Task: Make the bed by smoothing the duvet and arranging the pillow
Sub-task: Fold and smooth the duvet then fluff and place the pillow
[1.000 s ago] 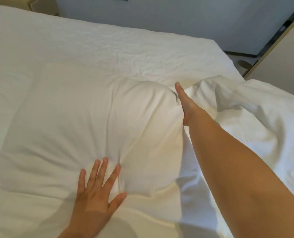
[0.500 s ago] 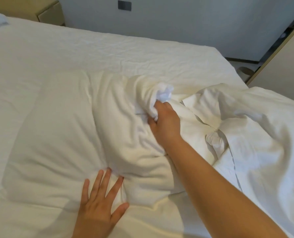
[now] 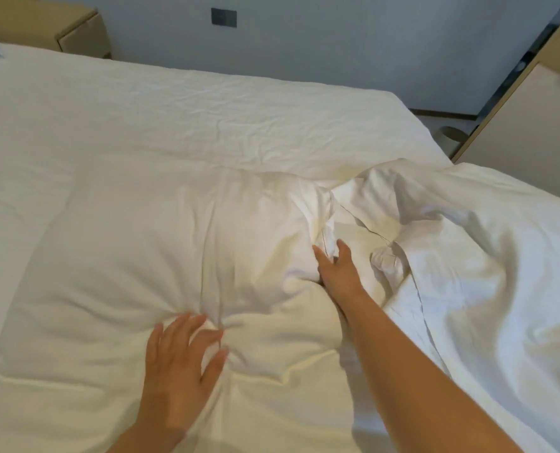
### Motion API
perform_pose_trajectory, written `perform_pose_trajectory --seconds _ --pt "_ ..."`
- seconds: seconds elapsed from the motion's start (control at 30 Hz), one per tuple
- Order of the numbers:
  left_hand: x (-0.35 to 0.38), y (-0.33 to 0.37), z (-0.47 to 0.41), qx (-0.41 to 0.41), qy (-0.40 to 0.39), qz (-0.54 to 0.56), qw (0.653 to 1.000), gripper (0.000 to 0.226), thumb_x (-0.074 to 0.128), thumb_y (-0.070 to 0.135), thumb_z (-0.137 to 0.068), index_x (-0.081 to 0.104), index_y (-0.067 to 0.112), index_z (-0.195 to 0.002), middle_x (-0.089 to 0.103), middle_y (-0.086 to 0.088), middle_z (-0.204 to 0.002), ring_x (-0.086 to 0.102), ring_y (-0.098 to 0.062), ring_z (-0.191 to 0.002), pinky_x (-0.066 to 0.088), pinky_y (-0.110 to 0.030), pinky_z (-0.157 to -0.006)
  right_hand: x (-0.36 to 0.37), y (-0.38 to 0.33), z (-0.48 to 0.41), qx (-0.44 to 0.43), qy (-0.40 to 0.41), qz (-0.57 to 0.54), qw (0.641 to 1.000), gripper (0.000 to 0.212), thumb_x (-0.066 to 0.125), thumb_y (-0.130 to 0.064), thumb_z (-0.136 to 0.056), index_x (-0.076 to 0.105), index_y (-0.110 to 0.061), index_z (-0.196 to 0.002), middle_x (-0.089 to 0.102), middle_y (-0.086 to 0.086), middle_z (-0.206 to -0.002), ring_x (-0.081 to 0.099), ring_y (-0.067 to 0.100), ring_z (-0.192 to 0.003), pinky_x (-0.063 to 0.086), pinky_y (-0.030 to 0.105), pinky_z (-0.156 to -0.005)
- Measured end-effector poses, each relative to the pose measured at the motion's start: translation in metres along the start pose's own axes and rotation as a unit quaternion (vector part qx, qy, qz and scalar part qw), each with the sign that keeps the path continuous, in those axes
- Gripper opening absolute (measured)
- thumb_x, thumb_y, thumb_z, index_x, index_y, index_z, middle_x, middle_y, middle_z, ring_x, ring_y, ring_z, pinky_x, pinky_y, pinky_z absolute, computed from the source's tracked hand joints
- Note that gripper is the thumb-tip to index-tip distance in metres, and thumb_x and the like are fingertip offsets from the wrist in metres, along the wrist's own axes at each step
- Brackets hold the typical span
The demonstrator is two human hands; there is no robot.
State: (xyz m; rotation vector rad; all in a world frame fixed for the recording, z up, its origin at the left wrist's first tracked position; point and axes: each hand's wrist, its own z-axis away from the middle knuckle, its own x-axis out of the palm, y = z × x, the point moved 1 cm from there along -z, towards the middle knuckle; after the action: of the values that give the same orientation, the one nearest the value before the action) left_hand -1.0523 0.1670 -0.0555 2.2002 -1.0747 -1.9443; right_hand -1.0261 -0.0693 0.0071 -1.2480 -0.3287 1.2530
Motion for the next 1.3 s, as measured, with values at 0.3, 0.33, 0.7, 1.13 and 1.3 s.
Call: perform_pose_trajectory --seconds 0.3,0.33,0.7,1.13,1.3 --pt "0.047 0.073 -0.058 0.060 -0.182 -0.199 0.961 0.089 -0.021 0.065 -0.080 0.036 0.029 -0.140 0.031 -0.013 -0.149 0.034 -0.030 -0.136 -0.029 -0.038 -0.105 -0.042 0.093 0.106 0.080 -0.117 0.081 0.987 0.097 0.066 -0.056 -0.068 0.012 -0.032 -0.145 0.035 -0.018 -0.136 0.037 0.014 -0.133 0.033 0.029 -0.108" --pt "0.052 0.072 -0.058 0.067 -0.181 -0.239 0.952 0.091 -0.026 0.068 -0.073 0.016 0.032 -0.145 0.006 -0.008 -0.156 0.014 -0.027 -0.144 -0.037 -0.040 -0.096 -0.046 0.099 0.114 0.093 -0.128 0.109 0.981 0.097 0.067 -0.050 -0.072 0.007 -0.032 -0.146 0.034 -0.016 -0.138 0.037 0.014 -0.133 0.032 0.027 -0.107" --pt "0.004 0.099 0.095 0.056 -0.239 -0.072 0.967 0.061 0.001 0.057 -0.093 0.028 0.031 -0.141 0.048 -0.008 -0.140 0.013 -0.018 -0.141 -0.007 -0.031 -0.114 -0.058 0.125 0.198 0.131 -0.019 0.247 0.960 0.074 0.046 -0.051 -0.088 0.011 -0.021 -0.147 0.030 0.000 -0.150 0.029 0.023 -0.137 0.027 0.035 -0.108" --pt "-0.035 0.100 0.171 0.085 -0.259 -0.134 0.953 0.121 -0.033 0.080 -0.053 0.021 0.024 -0.146 0.020 -0.007 -0.155 0.015 -0.019 -0.144 -0.030 -0.029 -0.103 -0.041 0.168 0.323 -0.034 0.023 0.470 0.882 0.114 -0.015 -0.087 -0.056 0.004 -0.023 -0.148 0.004 0.004 -0.156 0.025 0.026 -0.142 0.027 0.048 -0.110" --pt "-0.034 0.112 0.222 0.115 -0.347 -0.105 0.925 0.077 0.002 0.071 -0.083 0.043 0.022 -0.125 0.064 -0.009 -0.122 0.000 -0.020 -0.144 -0.005 -0.038 -0.114 -0.078 0.207 0.350 0.109 -0.038 0.463 0.879 0.154 -0.052 -0.067 -0.006 -0.003 -0.030 -0.147 -0.002 -0.005 -0.158 0.001 0.017 -0.146 0.001 0.042 -0.117"
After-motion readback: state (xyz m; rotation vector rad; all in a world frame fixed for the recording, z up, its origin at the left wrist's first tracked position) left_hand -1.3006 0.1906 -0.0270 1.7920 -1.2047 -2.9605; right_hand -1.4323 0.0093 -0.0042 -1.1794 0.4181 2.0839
